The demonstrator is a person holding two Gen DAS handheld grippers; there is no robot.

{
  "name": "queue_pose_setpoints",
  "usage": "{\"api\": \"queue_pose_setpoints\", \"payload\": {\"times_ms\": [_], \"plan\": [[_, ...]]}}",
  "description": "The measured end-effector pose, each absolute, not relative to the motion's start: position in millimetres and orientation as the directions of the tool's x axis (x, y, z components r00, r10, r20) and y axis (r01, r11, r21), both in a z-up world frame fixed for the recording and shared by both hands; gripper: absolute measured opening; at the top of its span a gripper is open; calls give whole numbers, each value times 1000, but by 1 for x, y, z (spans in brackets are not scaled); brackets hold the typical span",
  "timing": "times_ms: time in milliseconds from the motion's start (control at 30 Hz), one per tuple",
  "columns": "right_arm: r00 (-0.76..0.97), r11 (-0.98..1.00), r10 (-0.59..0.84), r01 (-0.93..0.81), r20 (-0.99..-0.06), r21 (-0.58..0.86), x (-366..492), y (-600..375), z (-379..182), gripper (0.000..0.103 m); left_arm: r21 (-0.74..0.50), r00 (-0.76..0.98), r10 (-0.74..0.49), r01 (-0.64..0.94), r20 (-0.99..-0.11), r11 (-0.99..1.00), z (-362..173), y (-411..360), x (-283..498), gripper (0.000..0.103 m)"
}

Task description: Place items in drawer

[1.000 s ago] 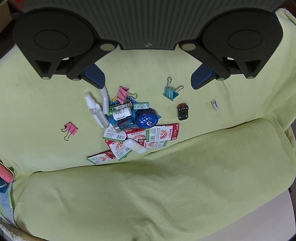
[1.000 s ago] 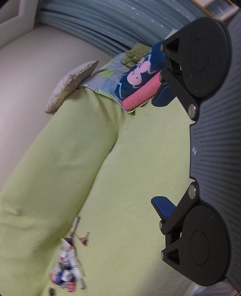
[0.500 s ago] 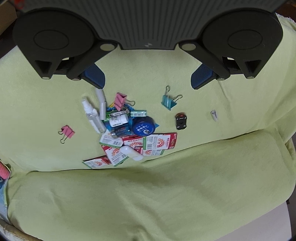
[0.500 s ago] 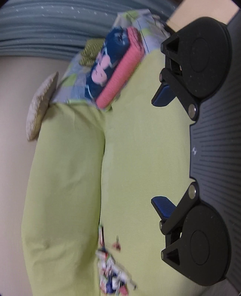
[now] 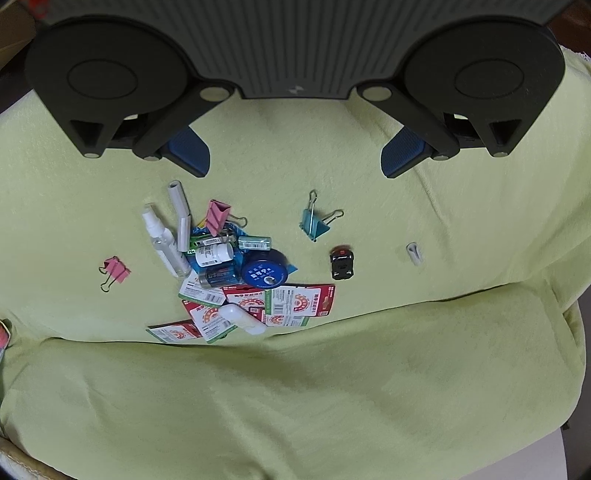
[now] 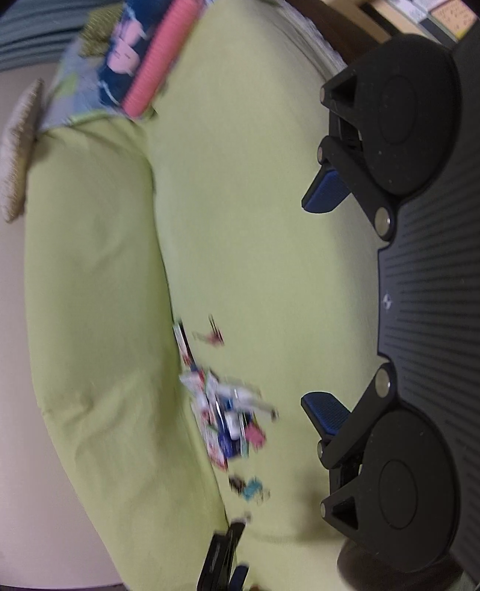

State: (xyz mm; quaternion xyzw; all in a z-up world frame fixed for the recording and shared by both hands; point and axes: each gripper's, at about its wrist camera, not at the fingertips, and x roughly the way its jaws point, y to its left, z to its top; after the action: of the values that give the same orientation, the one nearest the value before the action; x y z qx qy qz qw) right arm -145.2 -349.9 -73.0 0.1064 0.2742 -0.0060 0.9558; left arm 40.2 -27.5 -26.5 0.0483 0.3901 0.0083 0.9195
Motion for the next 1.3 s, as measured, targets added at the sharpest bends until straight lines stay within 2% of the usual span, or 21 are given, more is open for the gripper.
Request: {"api": "queue_pose_setpoints", "payload": {"times_ms": [167, 400, 533, 933, 1300], "plan": [[792, 946, 216, -25, -571, 323, -130, -325, -67, 102, 88, 697, 52, 16, -715, 996, -24, -21, 36, 100], [846, 967, 101, 41, -524, 253, -81, -302, -39, 102, 69, 710, 52, -4, -703, 998, -16, -9, 33, 100], [835, 978, 69, 53, -545, 204, -47, -288, -36, 102, 65, 717, 53, -11, -695, 998, -10, -6, 31, 100], [834, 991, 100, -34, -543, 130, 6, -244, -23, 102, 44, 736, 49, -27, -675, 999, 3, 4, 35, 100], [847, 992, 95, -40, -523, 116, 23, -240, -16, 102, 42, 743, 47, -26, -668, 999, 6, 5, 42, 100]]}}
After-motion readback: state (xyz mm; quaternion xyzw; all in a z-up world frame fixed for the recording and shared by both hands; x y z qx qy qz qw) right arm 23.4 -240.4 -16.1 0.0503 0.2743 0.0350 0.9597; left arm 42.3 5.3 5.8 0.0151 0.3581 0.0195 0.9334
